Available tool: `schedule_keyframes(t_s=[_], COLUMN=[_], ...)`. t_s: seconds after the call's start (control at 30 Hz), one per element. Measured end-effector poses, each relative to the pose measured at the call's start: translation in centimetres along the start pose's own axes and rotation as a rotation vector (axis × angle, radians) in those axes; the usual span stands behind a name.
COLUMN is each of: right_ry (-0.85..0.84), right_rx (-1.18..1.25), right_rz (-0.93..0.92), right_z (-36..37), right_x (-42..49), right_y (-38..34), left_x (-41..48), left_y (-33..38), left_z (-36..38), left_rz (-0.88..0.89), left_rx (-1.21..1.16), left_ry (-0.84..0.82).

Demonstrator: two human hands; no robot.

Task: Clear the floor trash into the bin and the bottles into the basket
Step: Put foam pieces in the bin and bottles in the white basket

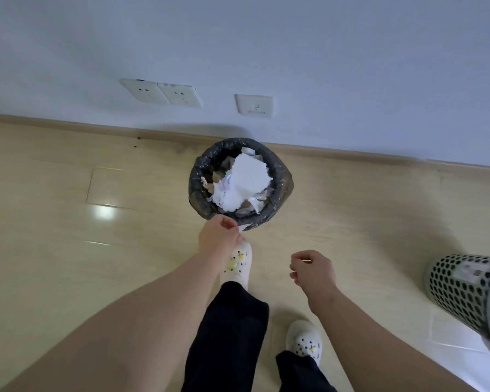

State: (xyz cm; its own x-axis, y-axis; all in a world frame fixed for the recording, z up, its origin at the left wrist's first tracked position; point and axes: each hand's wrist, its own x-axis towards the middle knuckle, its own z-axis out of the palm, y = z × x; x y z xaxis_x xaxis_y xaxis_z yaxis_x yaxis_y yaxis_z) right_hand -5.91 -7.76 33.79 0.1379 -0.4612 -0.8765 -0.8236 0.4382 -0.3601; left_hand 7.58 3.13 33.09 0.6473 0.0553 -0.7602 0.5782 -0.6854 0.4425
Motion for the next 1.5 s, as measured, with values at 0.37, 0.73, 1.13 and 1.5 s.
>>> schedule_keyframes(t_s=[0.37, 0.73, 1.13, 1.5], right_ry=[-0.074, -0.128, -0.087, -0.106], right_rx=[0.015, 0.051, 0.155, 0.395], right_rz=[-0.088, 0.063, 0.047, -0.128], right_z=[13.1, 15.7, 9.8, -1.3], right_x=[6.4, 6.7, -4.1, -20.5], right_y=[-13.3, -14.1, -15.9, -17.5], left_x=[13.5, 15.7, 4.8, -14.4], left_y=[5.0, 4.8, 7.9, 13.9], left_z=[-3.4, -5.3, -9.8, -15.1], left_rz=[-0.079, -0.222, -0.218, -0.123], left_rx=[-0.130, -0.124, -0.222, -0.555], left_ry=[0.018, -0.253, -0.254, -0.297])
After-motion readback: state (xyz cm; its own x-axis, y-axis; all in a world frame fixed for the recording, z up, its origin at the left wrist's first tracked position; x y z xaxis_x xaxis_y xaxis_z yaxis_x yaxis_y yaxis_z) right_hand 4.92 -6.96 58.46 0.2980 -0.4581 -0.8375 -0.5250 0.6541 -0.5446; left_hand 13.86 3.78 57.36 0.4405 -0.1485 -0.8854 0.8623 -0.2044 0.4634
